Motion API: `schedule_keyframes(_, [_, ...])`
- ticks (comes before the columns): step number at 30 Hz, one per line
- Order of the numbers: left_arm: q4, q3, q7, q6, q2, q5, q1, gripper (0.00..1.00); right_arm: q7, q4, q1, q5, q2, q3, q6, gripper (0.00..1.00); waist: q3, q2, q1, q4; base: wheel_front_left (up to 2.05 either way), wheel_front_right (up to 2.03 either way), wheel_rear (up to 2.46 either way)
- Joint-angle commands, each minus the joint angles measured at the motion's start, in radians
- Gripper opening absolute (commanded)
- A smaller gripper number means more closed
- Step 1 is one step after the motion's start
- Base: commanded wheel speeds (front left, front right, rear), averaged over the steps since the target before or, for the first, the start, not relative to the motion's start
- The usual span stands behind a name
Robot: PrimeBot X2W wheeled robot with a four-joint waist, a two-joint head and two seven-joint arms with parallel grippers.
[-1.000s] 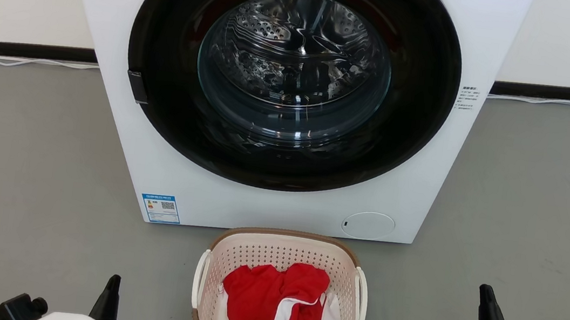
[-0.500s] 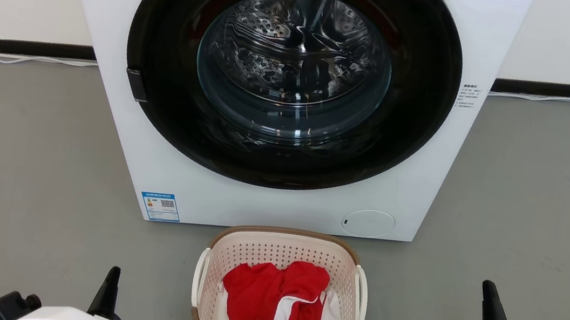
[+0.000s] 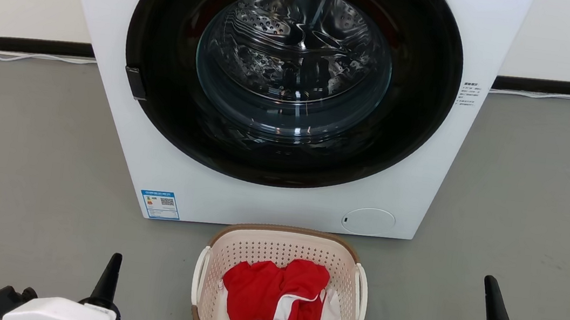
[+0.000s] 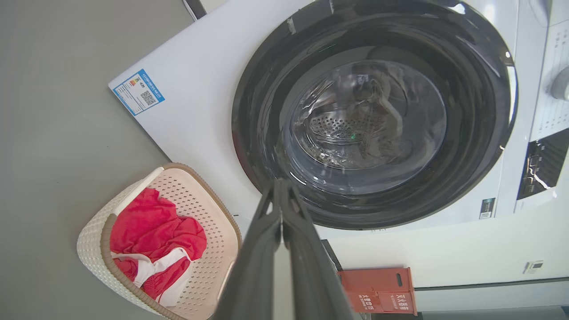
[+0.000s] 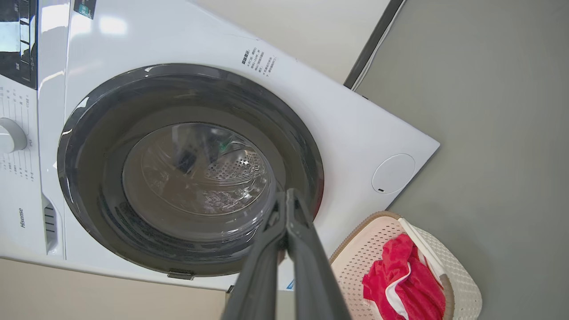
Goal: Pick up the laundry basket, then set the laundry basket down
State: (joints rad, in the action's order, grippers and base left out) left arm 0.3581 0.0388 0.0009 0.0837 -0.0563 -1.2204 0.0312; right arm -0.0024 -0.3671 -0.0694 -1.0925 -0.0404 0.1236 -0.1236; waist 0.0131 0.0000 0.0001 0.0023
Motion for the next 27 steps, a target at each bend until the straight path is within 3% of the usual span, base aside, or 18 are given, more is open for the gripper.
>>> schedule_keyframes(1, [-0.034,0.028,0.010,0.011,-0.005,-0.029,0.055,0.00,0.012,0.037,-0.036,-0.034,-0.009,-0.014,-0.005,0.00,0.000,0.0000,0.0000,0.000,0.00,0.00,0.00])
schedule_keyframes(27, [-0.089,0.061,0.081,0.036,0.003,-0.279,0.070,0.00,0.084,0.096,-0.038,-0.369,-0.009,-0.011,-0.007,0.00,-0.011,0.0000,0.0000,-0.002,0.00,0.00,0.00])
